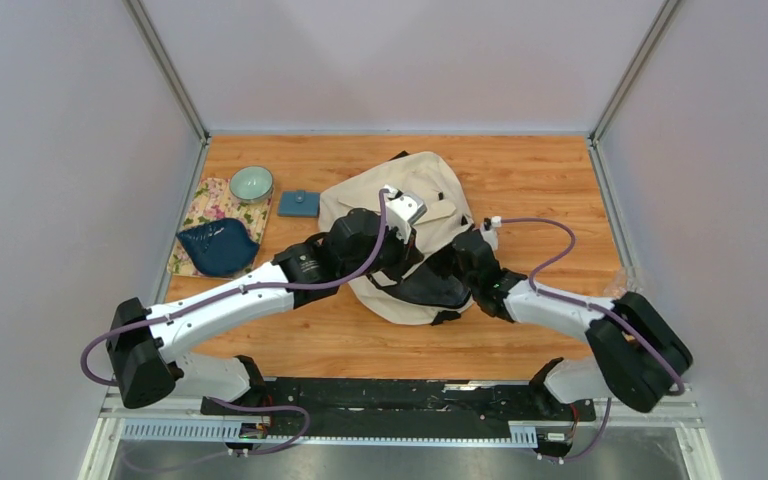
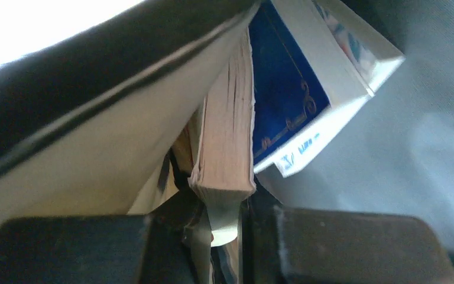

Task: Pack the student bag
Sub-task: Place the book in the student bag.

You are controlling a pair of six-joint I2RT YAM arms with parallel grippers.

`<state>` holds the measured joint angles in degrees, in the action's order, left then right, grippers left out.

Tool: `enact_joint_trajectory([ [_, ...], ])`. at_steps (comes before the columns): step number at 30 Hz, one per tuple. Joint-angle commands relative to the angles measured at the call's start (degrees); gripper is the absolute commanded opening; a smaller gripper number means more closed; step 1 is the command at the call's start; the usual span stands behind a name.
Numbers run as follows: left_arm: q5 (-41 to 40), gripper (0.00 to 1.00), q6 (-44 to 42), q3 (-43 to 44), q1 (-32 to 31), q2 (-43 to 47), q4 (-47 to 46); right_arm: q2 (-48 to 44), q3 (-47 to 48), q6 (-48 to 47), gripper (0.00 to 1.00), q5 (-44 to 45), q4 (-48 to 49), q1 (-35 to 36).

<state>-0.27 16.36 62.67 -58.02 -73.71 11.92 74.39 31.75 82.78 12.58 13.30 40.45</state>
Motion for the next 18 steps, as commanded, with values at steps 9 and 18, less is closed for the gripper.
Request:
enact_joint_trajectory([
  [9,1.2,0.0,2.9,-2.3,-0.6,4.5,-6.0,4.7,-4.0,-6.8,0.59,-8.2,6.5,-0.9],
  [18,2.3,0.0,3.6,-2.4,-0.6,3.3,-6.8,-12.8,-8.8,-15.1,0.65,-9.2,-5.6,-0.5],
])
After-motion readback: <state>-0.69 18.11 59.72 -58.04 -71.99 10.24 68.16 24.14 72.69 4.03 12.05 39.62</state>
